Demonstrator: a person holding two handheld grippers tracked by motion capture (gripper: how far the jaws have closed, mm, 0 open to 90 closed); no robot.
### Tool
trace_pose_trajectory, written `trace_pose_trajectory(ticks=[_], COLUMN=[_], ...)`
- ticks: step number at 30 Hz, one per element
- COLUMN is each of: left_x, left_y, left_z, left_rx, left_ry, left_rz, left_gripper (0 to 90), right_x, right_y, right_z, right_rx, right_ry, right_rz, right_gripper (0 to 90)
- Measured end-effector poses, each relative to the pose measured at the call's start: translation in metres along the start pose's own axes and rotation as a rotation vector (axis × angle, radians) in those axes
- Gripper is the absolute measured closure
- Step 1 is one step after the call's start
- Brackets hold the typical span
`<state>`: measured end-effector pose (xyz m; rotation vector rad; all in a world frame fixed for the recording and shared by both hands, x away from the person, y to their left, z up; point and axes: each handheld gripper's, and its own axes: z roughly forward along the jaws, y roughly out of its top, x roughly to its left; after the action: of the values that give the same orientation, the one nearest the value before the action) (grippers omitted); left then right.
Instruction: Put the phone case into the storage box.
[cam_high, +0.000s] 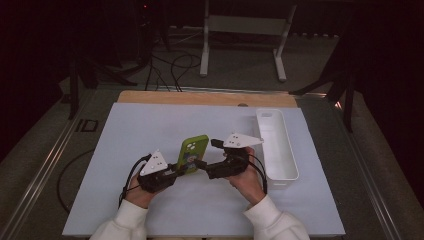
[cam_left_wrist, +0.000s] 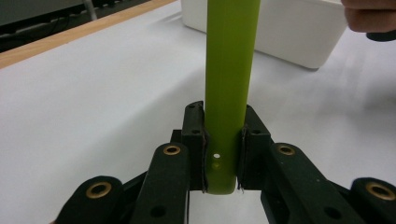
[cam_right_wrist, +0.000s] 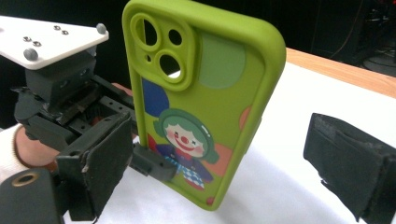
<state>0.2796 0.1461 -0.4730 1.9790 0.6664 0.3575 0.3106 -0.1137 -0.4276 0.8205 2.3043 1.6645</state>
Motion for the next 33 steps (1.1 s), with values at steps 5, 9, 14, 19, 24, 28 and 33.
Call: trace_pose_trajectory(ticks=[5,9,14,19,24,28,33], left_x=[0.0007,0.0009,0.0006,0.0008,0.0007,-0.0013,-0.0032], left_y=[-0.0001,0.0001,0.0007,0.0012,0.0015,0.0013,0.0017], left_z=[-0.0005,-0.0008,-0.0004,-0.0006,-0.0003,0.0018,0.0030], left_rx=[-0.002,-0.003,-0.003,-0.004,-0.003,-0.003,-0.004], left_ry=[0.020,0.036,0.067,0.096,0.120,0.132,0.145], left_rz=[-0.010,-0.016,-0.024,-0.042,-0.049,-0.055,-0.057], left_gripper=[77.1,77.1,77.1,77.2,77.2,77.1,77.1], right_x=[0.0031,0.0030,0.0029,0.0030,0.0042,0.0054,0.0072], right_y=[-0.0010,-0.0014,-0.0016,-0.0011,-0.0004,0.0004,0.0024], right_z=[0.0017,0.0025,0.0025,0.0017,0.0017,0.0021,0.0036], right_rx=[0.011,0.011,0.003,-0.009,-0.014,-0.025,-0.028], right_ry=[-0.007,-0.008,-0.010,-0.014,-0.027,-0.036,-0.042], right_rz=[-0.013,-0.012,0.003,0.011,-0.001,-0.011,-0.008], right_gripper=[8.2,8.2,8.3,8.2,8.3,8.3,8.3])
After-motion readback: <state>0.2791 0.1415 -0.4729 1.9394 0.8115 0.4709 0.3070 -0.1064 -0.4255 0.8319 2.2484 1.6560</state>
